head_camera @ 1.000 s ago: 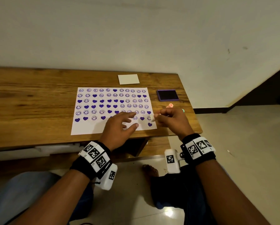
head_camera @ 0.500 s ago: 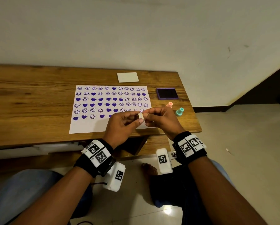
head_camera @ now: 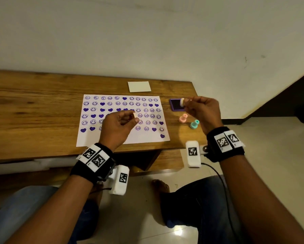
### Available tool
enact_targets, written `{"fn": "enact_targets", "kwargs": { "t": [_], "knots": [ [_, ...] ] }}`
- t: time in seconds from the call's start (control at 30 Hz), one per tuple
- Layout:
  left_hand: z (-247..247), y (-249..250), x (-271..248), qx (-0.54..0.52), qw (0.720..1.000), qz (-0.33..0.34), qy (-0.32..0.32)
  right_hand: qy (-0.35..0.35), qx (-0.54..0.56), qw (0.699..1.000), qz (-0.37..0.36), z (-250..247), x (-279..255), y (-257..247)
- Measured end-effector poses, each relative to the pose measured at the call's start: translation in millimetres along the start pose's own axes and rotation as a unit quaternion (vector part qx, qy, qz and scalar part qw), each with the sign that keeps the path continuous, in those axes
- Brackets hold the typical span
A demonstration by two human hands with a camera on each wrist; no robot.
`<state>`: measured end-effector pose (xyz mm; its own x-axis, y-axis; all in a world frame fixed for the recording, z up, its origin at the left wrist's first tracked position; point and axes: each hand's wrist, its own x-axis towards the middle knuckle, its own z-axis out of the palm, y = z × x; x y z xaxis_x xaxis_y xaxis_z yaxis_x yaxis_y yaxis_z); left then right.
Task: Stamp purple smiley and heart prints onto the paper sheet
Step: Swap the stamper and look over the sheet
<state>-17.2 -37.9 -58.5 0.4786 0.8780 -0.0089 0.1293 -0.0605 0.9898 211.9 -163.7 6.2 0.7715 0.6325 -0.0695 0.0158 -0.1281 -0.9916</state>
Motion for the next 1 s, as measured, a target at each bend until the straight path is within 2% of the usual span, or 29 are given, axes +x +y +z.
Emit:
{"fn": "enact_targets", "kwargs": {
  "t": [0.1,0.2,0.27,0.3,0.5,0.63,0.87,1.0],
  "knots": [
    [1.5,-2.1,-5.2,0.093,0.994,0.062,-0.007,0.023,-0.182,0.982,-0.034,1.5,36.2,-4.0],
    [6.3,-3.9,-10.5,0.12,0.987,0.101,-0.024,-0.012,-0.417,0.907,-0.055,10.2,70.9,0.6],
    [7.7,-4.9,-11.0,0.124,0.987,0.103,-0.026,-0.029,-0.508,0.858,-0.063,14.8,87.1,6.3],
    [6.7,-5.0,-10.5,0.124,0.987,0.102,-0.024,-0.034,-0.533,0.843,-0.064,16.8,94.8,10.1],
    [1.4,-7.9,-10.0,0.134,0.986,0.093,-0.025,-0.031,-0.576,0.815,-0.044,24.3,114.3,34.2],
    [0.5,-13.2,-12.2,0.141,0.986,0.089,-0.029,-0.029,-0.582,0.811,-0.045,26.4,117.4,41.5],
    [2.7,-13.9,-14.5,0.168,0.981,0.085,-0.046,-0.058,-0.634,0.769,-0.058,33.4,118.8,34.4],
    [0.9,-13.2,-16.5,0.187,0.976,0.093,-0.059,-0.062,-0.605,0.794,-0.02,33.6,113.9,30.4]
  ]
}}
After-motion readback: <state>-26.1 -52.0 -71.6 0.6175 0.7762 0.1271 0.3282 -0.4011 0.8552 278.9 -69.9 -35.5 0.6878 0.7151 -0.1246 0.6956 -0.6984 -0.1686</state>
